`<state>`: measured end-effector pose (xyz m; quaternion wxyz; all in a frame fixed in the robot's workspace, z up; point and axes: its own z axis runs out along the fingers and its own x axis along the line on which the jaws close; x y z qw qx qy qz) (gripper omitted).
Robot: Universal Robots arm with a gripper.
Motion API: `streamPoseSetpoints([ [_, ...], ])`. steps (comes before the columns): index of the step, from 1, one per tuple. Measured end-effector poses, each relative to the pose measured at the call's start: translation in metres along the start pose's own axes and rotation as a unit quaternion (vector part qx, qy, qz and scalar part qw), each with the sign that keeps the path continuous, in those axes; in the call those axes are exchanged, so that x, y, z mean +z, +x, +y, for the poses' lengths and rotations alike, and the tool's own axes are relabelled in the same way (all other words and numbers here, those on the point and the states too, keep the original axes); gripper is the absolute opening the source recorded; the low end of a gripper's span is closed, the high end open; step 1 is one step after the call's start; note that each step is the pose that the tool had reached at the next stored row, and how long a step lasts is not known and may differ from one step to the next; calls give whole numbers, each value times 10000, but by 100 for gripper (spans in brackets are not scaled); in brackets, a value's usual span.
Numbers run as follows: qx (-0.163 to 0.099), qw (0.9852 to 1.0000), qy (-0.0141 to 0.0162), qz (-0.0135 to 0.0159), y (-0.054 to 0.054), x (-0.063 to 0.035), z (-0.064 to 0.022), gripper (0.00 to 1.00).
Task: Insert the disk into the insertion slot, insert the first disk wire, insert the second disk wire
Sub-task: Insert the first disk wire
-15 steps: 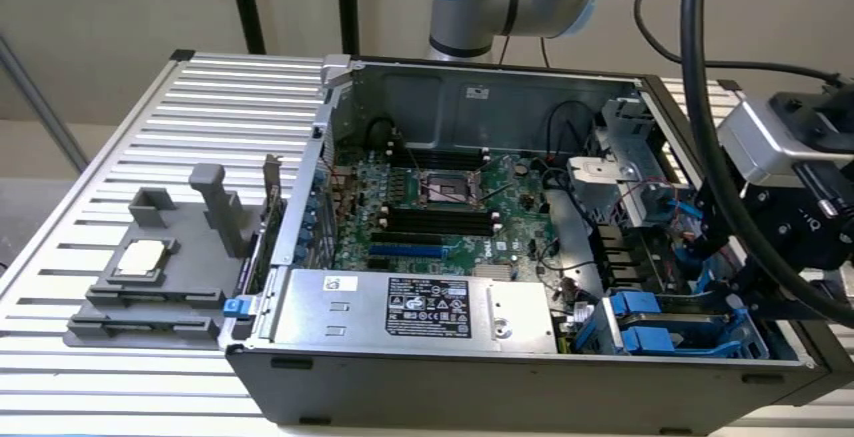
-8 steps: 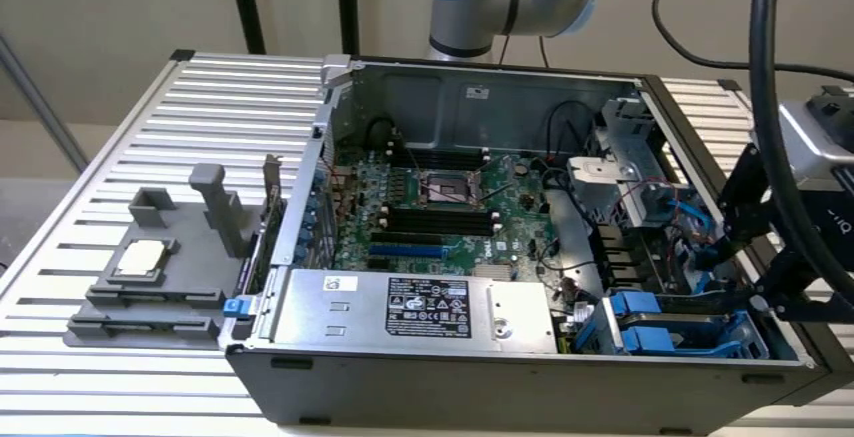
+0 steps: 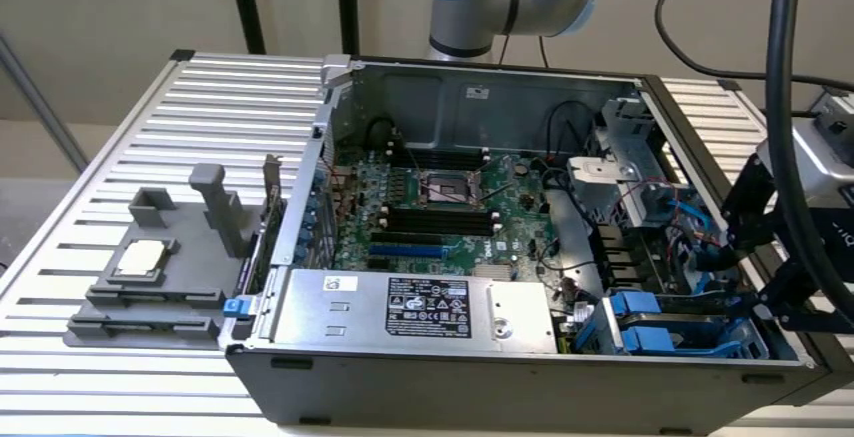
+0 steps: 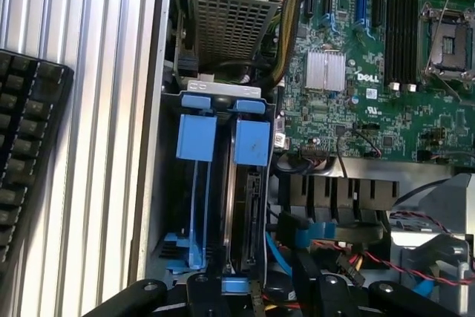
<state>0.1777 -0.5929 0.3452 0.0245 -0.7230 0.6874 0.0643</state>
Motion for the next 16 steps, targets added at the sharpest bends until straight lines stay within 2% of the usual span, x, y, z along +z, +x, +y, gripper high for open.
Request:
streamPoseSetpoints([
  [6,-64,10000,-7,-18,5,24,-19,49],
  [7,-75,10000,-9,-19,5,25,-21,46],
  [8,-85,10000,-10,-19,5,26,-23,40],
  [10,-106,9999,-13,-17,5,24,-26,40],
  [11,-115,9999,-14,-17,5,25,-27,33],
  [16,-149,9999,-18,-15,5,23,-27,33],
])
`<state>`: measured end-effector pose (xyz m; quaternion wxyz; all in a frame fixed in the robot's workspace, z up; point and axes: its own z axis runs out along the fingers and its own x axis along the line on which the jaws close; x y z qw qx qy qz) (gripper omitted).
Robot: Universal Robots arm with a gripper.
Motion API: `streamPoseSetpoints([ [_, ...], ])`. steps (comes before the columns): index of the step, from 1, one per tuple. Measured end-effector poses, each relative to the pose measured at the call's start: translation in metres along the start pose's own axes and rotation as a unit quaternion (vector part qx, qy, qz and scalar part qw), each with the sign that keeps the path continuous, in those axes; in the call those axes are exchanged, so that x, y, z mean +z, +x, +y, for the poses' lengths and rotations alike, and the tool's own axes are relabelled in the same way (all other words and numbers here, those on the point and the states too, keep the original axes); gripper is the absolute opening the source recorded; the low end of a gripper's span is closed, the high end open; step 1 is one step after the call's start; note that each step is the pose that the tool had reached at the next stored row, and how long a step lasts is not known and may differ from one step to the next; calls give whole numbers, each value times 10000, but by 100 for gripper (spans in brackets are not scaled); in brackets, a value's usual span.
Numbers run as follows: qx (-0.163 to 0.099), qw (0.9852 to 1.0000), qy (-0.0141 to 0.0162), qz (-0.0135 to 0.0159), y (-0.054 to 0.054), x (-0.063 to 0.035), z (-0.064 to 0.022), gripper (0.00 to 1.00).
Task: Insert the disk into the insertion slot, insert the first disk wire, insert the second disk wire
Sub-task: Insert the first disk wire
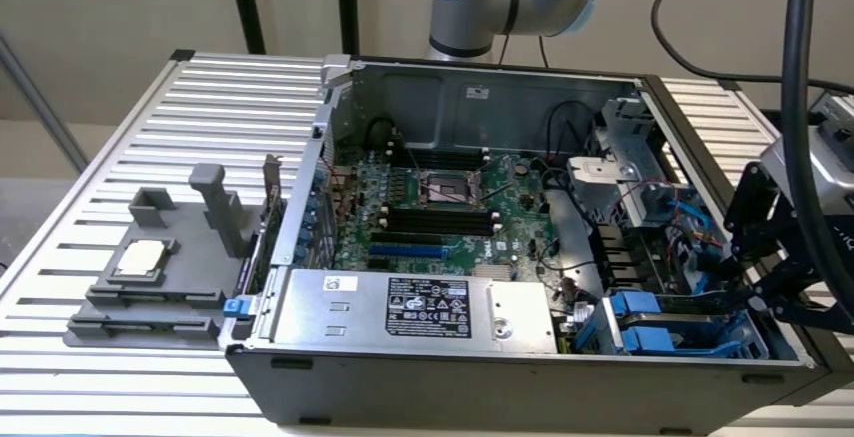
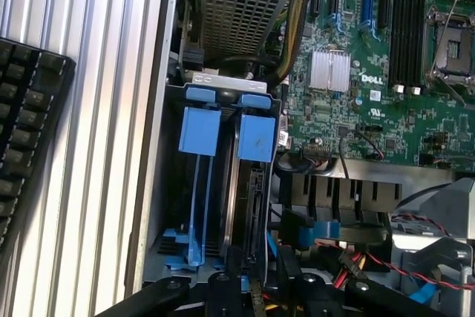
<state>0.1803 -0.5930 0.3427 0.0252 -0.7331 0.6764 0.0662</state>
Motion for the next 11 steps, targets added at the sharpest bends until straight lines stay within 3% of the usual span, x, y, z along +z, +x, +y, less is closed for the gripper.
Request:
streamPoseSetpoints([
  [9,-34,10000,-5,1,-6,-41,2,33],
  [11,-41,10000,-6,2,-6,-42,2,24],
])
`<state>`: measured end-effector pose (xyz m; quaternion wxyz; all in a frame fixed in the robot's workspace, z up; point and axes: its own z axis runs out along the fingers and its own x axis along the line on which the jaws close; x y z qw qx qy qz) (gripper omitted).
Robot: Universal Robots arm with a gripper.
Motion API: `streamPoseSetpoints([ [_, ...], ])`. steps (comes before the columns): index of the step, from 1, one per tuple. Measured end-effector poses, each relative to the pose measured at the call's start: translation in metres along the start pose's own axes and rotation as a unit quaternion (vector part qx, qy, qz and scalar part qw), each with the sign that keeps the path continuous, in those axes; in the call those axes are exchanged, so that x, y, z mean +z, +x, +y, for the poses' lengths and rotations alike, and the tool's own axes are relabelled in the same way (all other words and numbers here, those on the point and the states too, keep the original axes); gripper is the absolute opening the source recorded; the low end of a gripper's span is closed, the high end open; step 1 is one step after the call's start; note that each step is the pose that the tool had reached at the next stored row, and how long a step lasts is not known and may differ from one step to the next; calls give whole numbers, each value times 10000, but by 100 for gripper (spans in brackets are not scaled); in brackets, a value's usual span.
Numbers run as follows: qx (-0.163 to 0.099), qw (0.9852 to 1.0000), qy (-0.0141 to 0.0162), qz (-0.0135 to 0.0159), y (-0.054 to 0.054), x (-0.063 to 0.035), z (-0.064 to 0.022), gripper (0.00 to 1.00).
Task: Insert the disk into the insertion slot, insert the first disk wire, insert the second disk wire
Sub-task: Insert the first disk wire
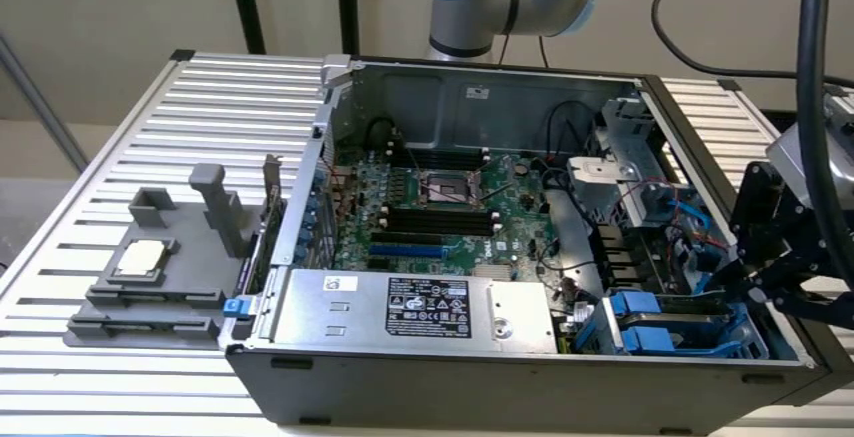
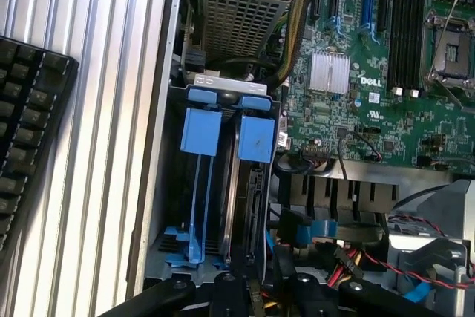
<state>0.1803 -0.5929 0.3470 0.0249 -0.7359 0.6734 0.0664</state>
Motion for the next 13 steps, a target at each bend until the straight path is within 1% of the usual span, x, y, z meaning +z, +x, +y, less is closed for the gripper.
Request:
streamPoseSetpoints([
  [1,-4,10000,-1,1,0,0,0,24],
  [2,-9,10000,-1,1,0,0,0,18],
  [5,-19,10000,-2,2,0,-1,0,17],
  [7,-25,10000,-3,3,-2,0,16,16],
  [10,-36,10000,-5,3,-8,5,96,16],
  [13,-39,10000,-5,2,-18,13,213,16],
])
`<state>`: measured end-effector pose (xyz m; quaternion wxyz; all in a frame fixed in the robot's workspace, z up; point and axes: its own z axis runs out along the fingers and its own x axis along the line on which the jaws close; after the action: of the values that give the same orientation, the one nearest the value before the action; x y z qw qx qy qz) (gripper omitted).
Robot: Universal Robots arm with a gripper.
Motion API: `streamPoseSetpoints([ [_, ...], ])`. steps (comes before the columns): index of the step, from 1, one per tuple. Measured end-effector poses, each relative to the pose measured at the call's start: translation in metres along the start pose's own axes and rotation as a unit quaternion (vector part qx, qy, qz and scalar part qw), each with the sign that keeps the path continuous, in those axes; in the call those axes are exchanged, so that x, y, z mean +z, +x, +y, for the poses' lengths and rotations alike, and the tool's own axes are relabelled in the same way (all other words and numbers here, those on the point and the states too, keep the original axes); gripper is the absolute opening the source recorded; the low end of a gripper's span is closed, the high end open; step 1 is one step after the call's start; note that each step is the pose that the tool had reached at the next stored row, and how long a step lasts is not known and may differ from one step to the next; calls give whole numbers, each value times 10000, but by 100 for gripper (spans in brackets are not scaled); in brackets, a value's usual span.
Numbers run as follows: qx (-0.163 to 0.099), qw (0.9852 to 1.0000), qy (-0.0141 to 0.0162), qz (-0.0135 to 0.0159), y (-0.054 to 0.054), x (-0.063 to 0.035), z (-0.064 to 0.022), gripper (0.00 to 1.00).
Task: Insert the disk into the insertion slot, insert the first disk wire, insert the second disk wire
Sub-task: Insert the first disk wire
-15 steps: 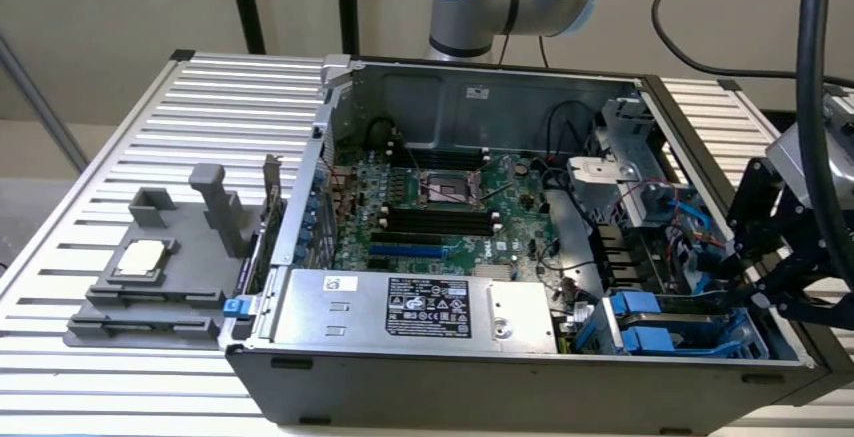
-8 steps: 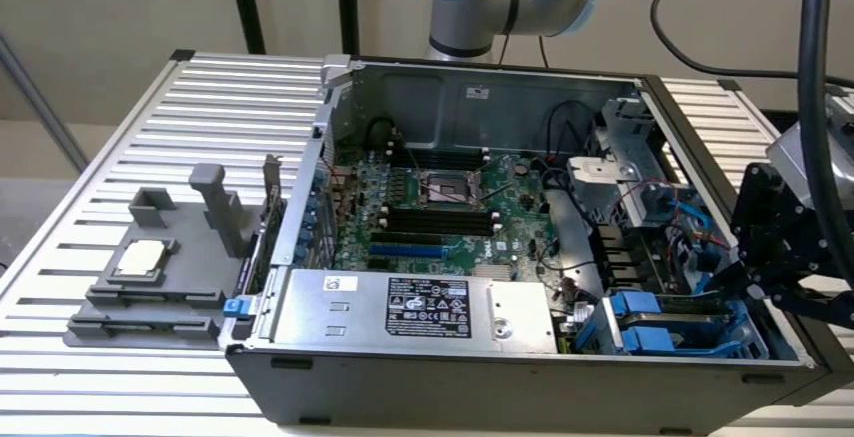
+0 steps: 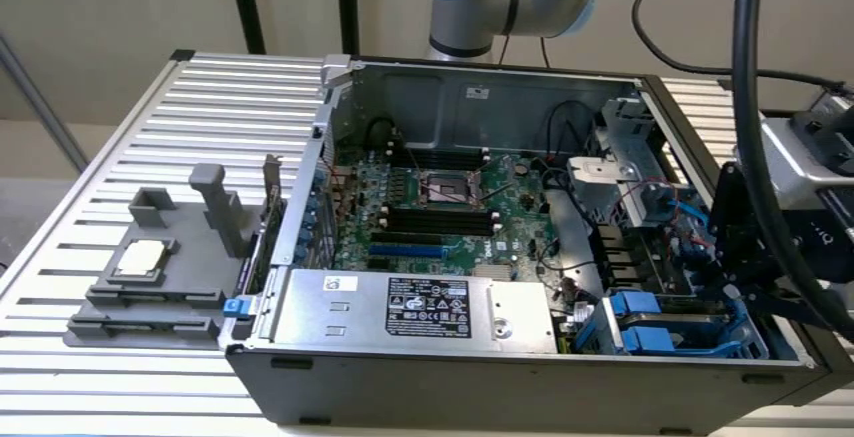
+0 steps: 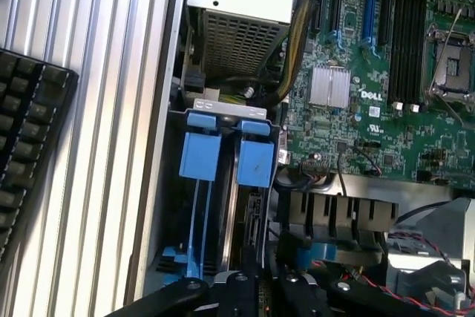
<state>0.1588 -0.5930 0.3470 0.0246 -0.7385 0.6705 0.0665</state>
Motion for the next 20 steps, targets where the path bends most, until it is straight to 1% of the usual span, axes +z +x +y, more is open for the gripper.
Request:
streamPoseSetpoints([
  [3,0,10000,0,0,-9,4,96,16],
  [5,1,10000,4,1,-10,6,120,16],
  [6,9,10000,10,9,-11,6,126,16],
  [7,21,10000,19,26,-11,7,126,16],
  [11,106,9998,44,144,-9,18,126,16],
  [12,123,9998,52,158,-9,24,126,16],
  [20,208,9996,86,158,-14,42,123,16],
])
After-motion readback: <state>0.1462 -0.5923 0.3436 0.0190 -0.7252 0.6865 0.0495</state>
